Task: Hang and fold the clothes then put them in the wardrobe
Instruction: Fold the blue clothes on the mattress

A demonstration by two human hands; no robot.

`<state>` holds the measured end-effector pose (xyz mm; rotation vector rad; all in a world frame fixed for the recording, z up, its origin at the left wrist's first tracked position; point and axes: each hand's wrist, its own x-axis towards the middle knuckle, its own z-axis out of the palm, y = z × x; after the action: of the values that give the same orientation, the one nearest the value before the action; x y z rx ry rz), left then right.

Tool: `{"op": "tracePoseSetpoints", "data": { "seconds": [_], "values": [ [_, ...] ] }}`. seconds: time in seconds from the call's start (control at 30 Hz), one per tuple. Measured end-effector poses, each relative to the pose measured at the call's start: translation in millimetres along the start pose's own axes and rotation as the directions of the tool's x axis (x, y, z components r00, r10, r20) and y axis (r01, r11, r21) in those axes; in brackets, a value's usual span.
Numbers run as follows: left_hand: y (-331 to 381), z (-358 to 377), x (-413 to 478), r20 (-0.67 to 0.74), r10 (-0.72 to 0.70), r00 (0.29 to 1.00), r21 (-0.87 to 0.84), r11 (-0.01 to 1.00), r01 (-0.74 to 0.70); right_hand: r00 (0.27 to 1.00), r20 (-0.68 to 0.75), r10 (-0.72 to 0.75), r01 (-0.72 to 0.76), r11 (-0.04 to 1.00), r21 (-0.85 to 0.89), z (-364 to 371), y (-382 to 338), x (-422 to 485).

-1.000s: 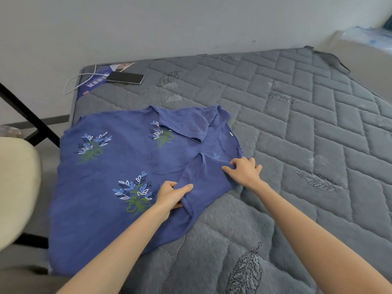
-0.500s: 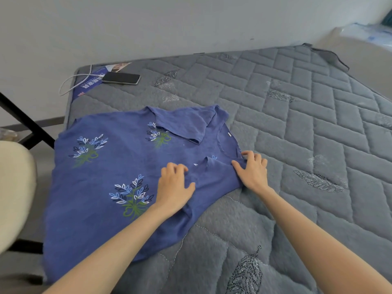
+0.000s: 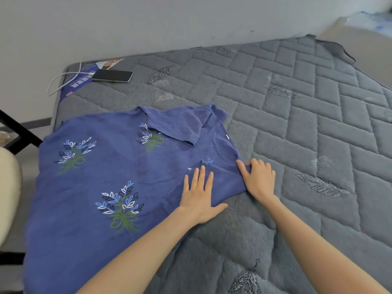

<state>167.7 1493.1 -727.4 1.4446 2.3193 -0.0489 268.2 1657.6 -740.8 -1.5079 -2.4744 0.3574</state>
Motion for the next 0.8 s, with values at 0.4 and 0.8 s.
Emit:
{"op": "tracePoseSetpoints", "data": {
  "seconds": [0.4, 0.8],
  "values": [
    [56.5, -3.6, 42.7, -0.208, 0.073, 0.975, -0.035, 0.996, -0.082, 0.872, 0.485, -0.065, -0.359, 0.589, 0.724, -8.6, -45.6, 135.0],
    [54.7, 6.8, 69.2, -0.168, 0.038, 0.985, -0.204, 0.976, -0.073, 0.698, 0.706, -0.120, -0.583, 0.478, 0.657, 10.1, -81.1, 181.2]
  ]
}}
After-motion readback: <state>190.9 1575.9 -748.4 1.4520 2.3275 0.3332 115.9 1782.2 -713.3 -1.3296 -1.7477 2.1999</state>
